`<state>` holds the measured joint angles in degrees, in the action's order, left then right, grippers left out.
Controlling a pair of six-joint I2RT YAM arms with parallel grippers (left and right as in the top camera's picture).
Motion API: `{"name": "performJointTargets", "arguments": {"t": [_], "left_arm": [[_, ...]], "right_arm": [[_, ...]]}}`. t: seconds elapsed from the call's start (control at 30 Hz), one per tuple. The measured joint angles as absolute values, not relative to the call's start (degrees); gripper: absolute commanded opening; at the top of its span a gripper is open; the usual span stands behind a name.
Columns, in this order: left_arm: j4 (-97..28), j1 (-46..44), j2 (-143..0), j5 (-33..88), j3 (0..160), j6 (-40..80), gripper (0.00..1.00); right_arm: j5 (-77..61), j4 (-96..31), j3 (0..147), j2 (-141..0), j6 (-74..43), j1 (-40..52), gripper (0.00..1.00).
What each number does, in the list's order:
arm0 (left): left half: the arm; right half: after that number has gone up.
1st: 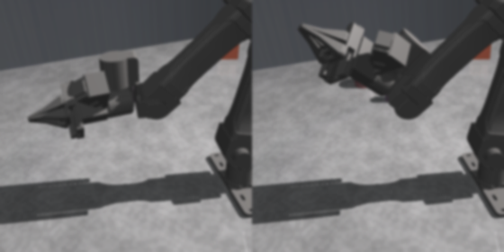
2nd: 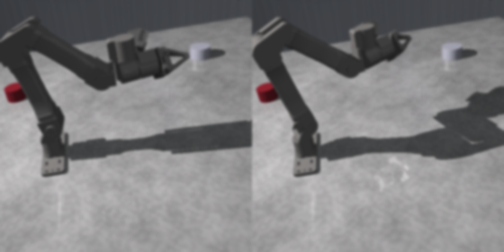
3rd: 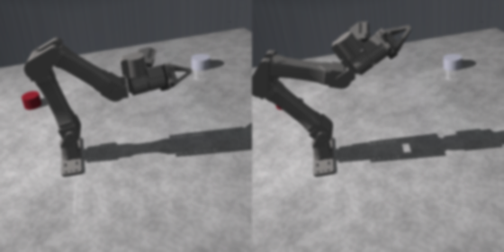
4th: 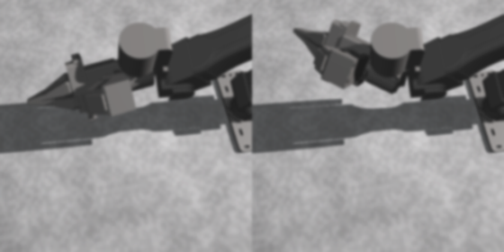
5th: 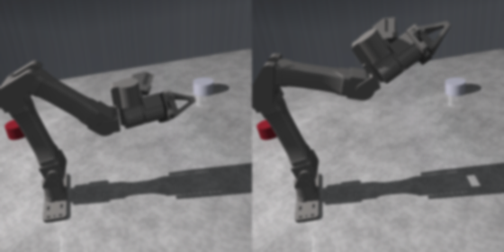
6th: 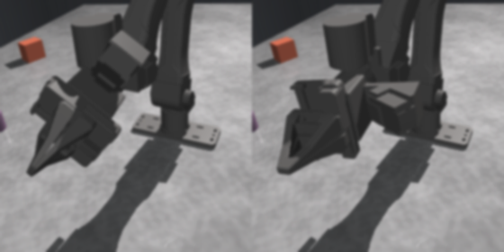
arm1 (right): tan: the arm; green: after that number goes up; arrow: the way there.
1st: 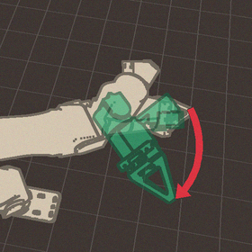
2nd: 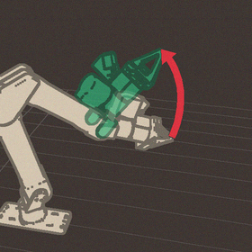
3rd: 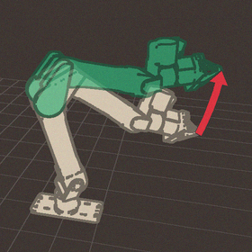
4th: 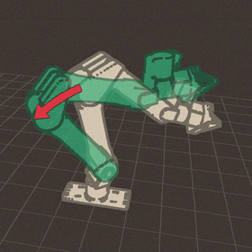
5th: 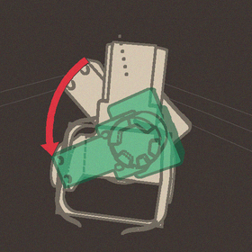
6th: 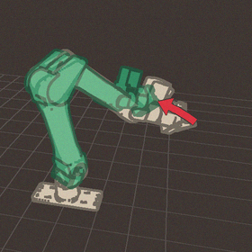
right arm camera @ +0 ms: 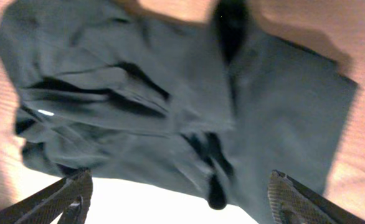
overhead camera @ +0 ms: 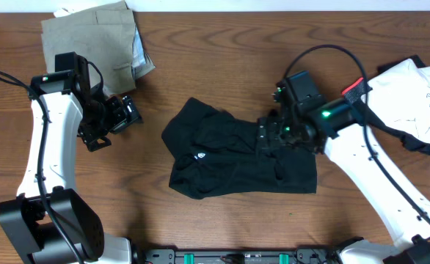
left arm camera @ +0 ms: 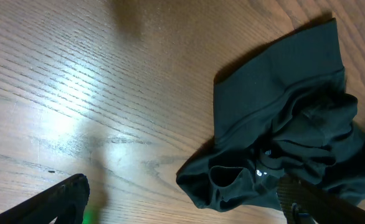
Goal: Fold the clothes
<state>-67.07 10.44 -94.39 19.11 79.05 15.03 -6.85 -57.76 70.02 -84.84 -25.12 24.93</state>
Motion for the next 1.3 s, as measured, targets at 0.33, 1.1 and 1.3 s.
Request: {"name": "performJointTargets", "arguments": {"t": [0.33, 1.1, 1.3], "left_arm": [[-67.1, 10.4, -94.4, 19.1, 79.0, 15.0, 0.98], [-67.1, 10.4, -94.4, 19.1, 79.0, 15.0, 0.98], [-67.1, 10.4, -94.4, 19.1, 79.0, 15.0, 0.98]], "right_arm": [[-9.5, -51.4, 61.2, -88.0, -23.9, 24.6, 0.86], [-20.6, -38.4, 50.1, -88.6, -25.6, 31.3, 0.18], [-23.1, -35.3, 50.1, -88.6, -27.0, 35.3, 0.01]]}}
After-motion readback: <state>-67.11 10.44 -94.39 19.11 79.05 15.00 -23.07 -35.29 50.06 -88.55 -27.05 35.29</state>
